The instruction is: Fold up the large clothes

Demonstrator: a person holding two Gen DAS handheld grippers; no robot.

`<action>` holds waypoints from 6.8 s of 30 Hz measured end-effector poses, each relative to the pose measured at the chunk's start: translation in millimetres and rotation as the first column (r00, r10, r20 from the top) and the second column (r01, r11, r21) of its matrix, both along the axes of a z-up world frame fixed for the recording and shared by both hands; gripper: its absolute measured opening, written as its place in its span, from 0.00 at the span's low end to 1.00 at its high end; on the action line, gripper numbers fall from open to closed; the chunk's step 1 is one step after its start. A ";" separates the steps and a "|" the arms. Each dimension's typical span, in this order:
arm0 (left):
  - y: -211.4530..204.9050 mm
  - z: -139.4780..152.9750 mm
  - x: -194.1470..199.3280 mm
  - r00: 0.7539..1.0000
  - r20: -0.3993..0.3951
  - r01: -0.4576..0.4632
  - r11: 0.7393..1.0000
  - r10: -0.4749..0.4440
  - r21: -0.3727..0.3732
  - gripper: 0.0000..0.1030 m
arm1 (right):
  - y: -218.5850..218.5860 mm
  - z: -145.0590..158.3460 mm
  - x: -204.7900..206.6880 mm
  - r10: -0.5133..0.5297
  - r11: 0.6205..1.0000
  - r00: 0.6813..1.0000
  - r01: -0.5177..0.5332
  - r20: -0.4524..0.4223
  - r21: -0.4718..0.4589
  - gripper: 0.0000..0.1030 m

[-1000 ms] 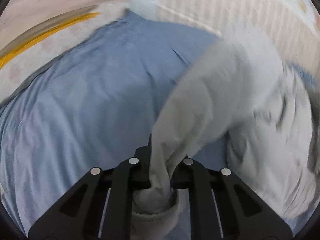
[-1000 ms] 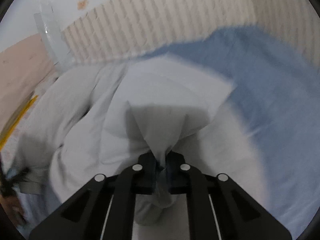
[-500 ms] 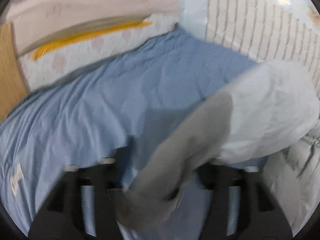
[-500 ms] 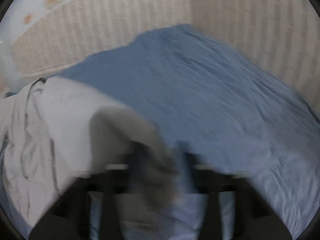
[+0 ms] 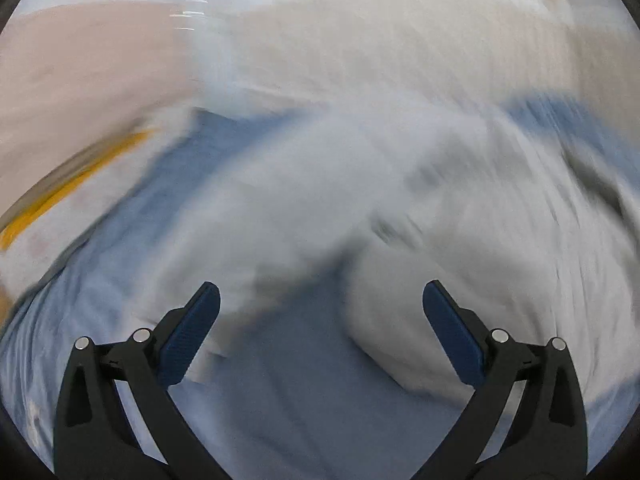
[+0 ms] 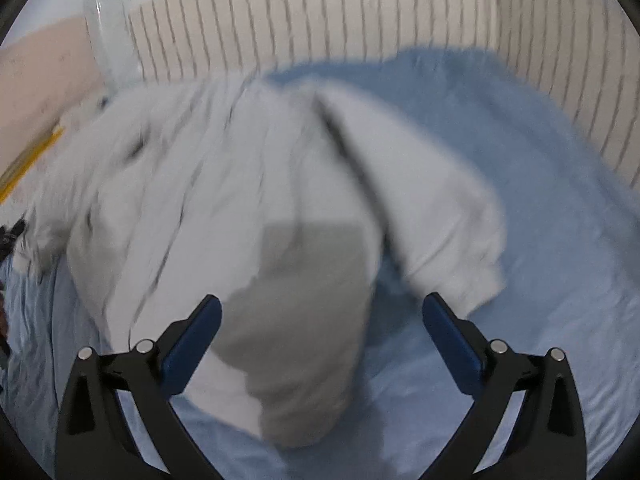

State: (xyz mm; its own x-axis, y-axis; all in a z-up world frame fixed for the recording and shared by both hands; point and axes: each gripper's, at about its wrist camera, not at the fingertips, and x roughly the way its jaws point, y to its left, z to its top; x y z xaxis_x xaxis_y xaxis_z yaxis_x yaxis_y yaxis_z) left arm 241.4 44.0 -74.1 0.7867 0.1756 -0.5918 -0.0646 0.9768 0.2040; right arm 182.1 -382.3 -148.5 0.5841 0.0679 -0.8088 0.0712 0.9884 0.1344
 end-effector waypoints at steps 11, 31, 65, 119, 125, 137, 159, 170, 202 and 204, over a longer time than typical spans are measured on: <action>-3.2 -58.2 41.5 0.976 -0.207 0.060 0.998 -0.065 -0.032 0.97 | -17.5 -59.7 14.7 -0.053 0.990 0.983 0.075 -0.175 0.123 0.97; 25.6 77.6 -70.1 0.979 -0.021 0.191 0.955 -0.201 -0.229 0.05 | -2.9 83.8 5.8 0.060 0.990 0.961 -0.092 0.269 0.104 0.12; 86.0 4.6 -216.4 0.909 -0.406 0.009 0.982 -0.088 -0.191 0.97 | -92.7 -27.9 -66.6 0.121 0.993 0.942 -0.114 -0.313 0.039 0.98; 69.8 41.4 -87.7 0.989 -0.147 -0.017 1.000 0.018 0.003 0.97 | -188.5 -40.0 86.3 -0.279 0.956 0.958 0.271 -0.060 -0.112 0.16; 92.9 37.1 -83.7 0.982 -0.167 -0.114 0.981 0.088 -0.157 0.97 | -275.8 40.8 15.0 -0.661 0.734 0.715 0.679 0.228 -0.003 0.13; 107.8 46.3 -90.7 0.980 -0.116 -0.182 0.964 0.162 -0.196 0.97 | -320.5 31.1 -48.5 -0.799 0.562 0.561 0.825 0.217 -0.062 0.81; 70.3 -51.9 -54.5 0.887 -0.448 -0.024 0.958 -0.112 -0.287 0.76 | -94.9 -58.5 52.7 -0.083 0.993 0.969 0.101 -0.231 0.066 0.97; 28.5 -51.6 -72.2 0.898 -0.409 0.085 0.976 -0.163 -0.203 0.11 | -97.9 -35.9 44.9 -0.099 0.994 0.981 0.104 -0.166 0.018 0.97; -12.6 -68.0 -11.3 0.852 -0.482 0.052 0.950 -0.203 -0.309 0.97 | -116.0 -21.0 27.6 -0.031 0.991 0.989 0.050 -0.146 0.127 0.97; -11.9 -70.3 -1.1 0.862 -0.469 0.041 0.949 -0.191 -0.312 0.96 | -115.3 -30.3 33.1 -0.031 0.989 0.984 0.056 -0.175 0.140 0.97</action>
